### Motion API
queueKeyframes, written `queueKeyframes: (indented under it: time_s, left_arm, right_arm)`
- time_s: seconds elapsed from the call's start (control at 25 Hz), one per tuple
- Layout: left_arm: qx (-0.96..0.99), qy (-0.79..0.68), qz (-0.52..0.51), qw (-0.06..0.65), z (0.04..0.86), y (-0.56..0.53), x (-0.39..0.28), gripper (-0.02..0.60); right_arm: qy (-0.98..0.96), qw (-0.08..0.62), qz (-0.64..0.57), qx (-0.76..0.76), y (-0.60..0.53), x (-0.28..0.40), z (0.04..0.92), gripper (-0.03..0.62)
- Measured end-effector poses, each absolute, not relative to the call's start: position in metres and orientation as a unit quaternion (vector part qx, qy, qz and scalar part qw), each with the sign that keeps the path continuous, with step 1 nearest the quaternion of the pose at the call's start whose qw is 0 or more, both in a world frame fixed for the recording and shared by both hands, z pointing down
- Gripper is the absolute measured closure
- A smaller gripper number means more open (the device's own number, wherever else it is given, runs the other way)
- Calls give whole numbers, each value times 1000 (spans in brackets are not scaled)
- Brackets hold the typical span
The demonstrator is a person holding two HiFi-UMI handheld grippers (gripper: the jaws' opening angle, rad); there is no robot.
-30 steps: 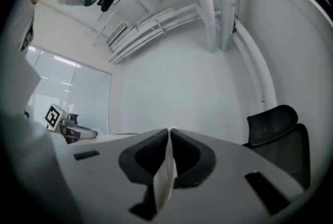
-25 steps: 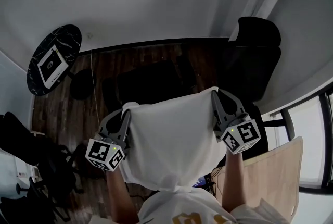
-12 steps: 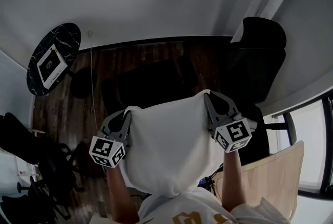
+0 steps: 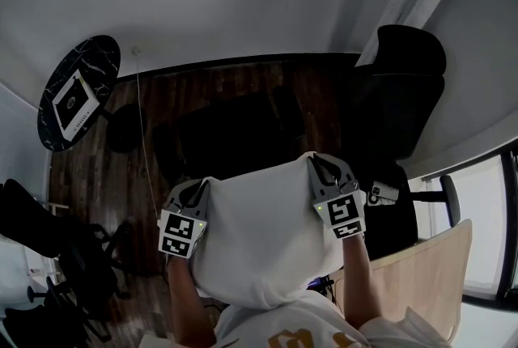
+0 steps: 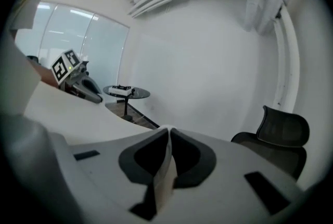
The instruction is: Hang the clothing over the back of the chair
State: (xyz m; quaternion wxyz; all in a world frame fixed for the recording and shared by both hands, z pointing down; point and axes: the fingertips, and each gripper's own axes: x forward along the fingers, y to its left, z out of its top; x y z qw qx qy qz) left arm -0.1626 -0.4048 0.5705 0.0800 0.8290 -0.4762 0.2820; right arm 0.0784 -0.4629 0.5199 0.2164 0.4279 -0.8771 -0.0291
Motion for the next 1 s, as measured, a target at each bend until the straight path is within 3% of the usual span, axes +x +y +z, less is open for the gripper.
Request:
queueKeyframes:
  time_s: [0.52, 1.0]
  left_arm:
    - [814, -382, 429, 92, 647, -378, -153, 557]
    - [806, -312, 492, 107, 679, -354, -145, 557]
  right_arm:
    - [-866, 363, -88, 333, -446, 56, 591, 571]
    - [-854, 422, -96, 289, -438, 51, 611, 563]
